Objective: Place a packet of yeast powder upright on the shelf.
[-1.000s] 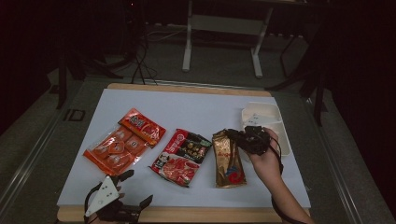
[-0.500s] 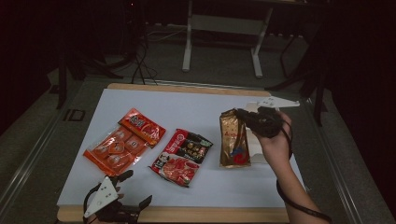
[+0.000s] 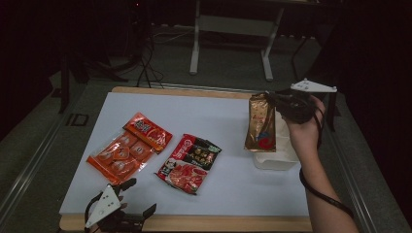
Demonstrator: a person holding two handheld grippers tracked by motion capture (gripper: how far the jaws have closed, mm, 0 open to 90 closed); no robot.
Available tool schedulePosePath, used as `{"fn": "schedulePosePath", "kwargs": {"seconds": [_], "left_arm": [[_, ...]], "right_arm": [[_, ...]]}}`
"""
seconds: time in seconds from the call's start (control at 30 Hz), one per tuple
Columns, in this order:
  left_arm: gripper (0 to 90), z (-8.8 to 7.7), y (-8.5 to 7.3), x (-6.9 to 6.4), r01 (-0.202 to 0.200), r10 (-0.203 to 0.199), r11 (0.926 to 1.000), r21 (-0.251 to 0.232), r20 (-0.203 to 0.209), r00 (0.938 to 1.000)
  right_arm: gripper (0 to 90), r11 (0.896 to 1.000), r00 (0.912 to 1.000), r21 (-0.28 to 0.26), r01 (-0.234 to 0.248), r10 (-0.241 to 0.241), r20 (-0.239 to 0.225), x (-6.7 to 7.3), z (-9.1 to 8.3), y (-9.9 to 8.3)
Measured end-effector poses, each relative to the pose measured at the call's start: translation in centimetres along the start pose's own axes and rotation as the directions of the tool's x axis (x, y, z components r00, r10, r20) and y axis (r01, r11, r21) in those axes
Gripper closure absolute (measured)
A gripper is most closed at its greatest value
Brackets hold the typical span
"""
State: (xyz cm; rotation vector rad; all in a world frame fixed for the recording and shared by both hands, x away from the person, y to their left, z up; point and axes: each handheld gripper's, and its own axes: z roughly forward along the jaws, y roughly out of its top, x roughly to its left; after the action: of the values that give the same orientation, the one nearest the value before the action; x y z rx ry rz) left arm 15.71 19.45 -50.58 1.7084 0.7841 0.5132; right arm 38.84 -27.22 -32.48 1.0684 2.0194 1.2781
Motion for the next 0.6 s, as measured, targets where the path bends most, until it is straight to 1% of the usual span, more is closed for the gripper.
{"fn": "schedulePosePath", "kwargs": {"seconds": [0.03, 0.07, 0.1, 0.13, 0.2, 0.23, 0.3, 0.33, 0.37, 0.43, 0.5, 0.53, 0.6], "left_arm": [[1.1, 0.0, 0.0, 0.0, 0.0, 0.0, 1.0, 0.0, 0.0, 1.0], [1.1, 0.0, 0.0, -0.1, 0.002, -0.002, 1.0, 0.001, -0.003, 1.0], [1.1, 0.0, 0.0, -0.1, 0.001, -0.001, 1.0, 0.003, -0.005, 1.0], [1.1, 0.0, -0.1, -0.1, 0.001, -0.001, 1.0, 0.004, -0.005, 1.0], [1.1, 0.0, -0.1, -0.2, 0.005, -0.005, 1.0, 0.002, -0.008, 1.0], [1.1, 0.0, -0.1, -0.2, 0.005, -0.005, 1.0, 0.002, -0.008, 1.0], [1.1, -0.2, -0.1, -0.2, 0.005, -0.005, 1.0, 0.0, -0.012, 0.9999], [1.1, -0.2, -0.2, -0.2, 0.006, -0.006, 1.0, 0.0, -0.014, 0.9999], [1.1, -0.2, -0.2, -0.2, 0.008, -0.008, 1.0, 0.0, -0.016, 0.9998], [1.1, -0.3, -0.2, -0.1, 0.008, -0.007, 1.0, 0.003, -0.02, 0.9998], [1.1, -0.4, -0.3, -0.1, 0.011, -0.011, 0.9999, 0.001, -0.022, 0.9997], [1.1, -0.4, -0.3, -0.2, 0.013, -0.013, 0.9999, 0.001, -0.024, 0.9996], [1.1, -0.5, -0.3, -0.2, 0.009, -0.009, 1.0, 0.002, -0.027, 0.9996]], "right_arm": [[85.9, 1.0, 1.0, 0.0, 0.0, 0.0, 0.0, 0.0, 0.0, 0.0], [85.9, 1.0, 1.0, -0.006, 0.0, 0.0, 0.004, -0.3, 0.0, 0.1], [85.9, 1.0, 1.0, -0.014, 0.004, -0.004, -0.004, -1.0, 0.0, 0.2], [85.8, 1.0, 1.0, -0.018, 0.003, -0.003, -0.001, -1.2, 0.0, 0.2], [85.8, 0.999, 0.9999, -0.036, -0.005, 0.005, 0.009, -1.7, 0.1, 0.1], [85.8, 0.999, 0.9999, -0.036, -0.005, 0.005, 0.009, -1.7, 0.1, 0.1], [85.8, 0.999, 0.9997, -0.043, -0.011, 0.012, 0.022, -2.3, 0.3, 0.2], [85.8, 0.999, 0.9994, -0.045, -0.009, 0.01, 0.032, -2.5, 0.3, 0.2], [85.7, 0.999, 0.9996, -0.047, -0.003, 0.004, 0.029, -2.8, 0.4, 0.2], [85.6, 0.999, 0.9987, -0.046, 0.014, -0.012, 0.05, -3.1, 0.6, 0.3], [85.6, 0.998, 0.9983, -0.052, 0.018, -0.015, 0.056, -3.6, 0.8, 0.3], [85.7, 0.998, 0.9974, -0.057, 0.025, -0.021, 0.069, -3.9, 0.9, 0.3], [85.7, 0.998, 0.997, -0.062, 0.024, -0.019, 0.075, -4.4, 1.1, 0.3]]}}
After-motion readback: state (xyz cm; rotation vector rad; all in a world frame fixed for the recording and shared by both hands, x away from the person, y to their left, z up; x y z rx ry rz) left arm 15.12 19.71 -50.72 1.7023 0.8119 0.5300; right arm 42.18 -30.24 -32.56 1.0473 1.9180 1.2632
